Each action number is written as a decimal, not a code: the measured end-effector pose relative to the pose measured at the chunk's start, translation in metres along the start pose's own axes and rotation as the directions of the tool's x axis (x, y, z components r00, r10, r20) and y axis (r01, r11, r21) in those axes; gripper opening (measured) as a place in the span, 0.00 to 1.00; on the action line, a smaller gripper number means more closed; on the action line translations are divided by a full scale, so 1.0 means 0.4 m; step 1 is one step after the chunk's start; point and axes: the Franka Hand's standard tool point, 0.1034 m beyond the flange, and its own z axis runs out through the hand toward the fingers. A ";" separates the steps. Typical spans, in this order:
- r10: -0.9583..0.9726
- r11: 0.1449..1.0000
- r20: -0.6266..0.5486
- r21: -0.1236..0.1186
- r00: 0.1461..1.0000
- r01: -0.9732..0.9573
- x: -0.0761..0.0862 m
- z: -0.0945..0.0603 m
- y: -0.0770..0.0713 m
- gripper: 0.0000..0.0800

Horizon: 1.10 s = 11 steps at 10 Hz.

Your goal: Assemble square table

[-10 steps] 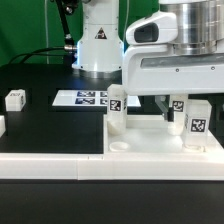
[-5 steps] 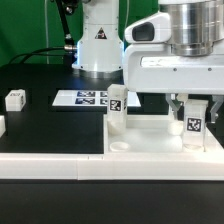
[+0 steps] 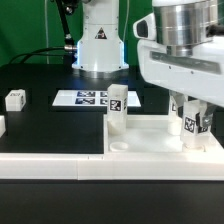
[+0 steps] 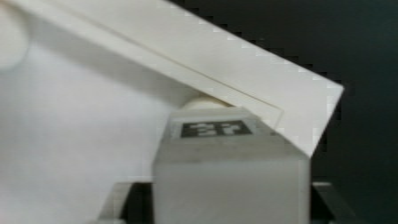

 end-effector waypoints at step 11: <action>-0.564 0.825 -0.002 -0.033 0.826 0.563 -0.006 0.003 0.000 0.81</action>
Offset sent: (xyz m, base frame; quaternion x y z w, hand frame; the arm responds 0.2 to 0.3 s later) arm 0.0000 0.0000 0.0000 0.0000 0.0000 -0.0650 0.9979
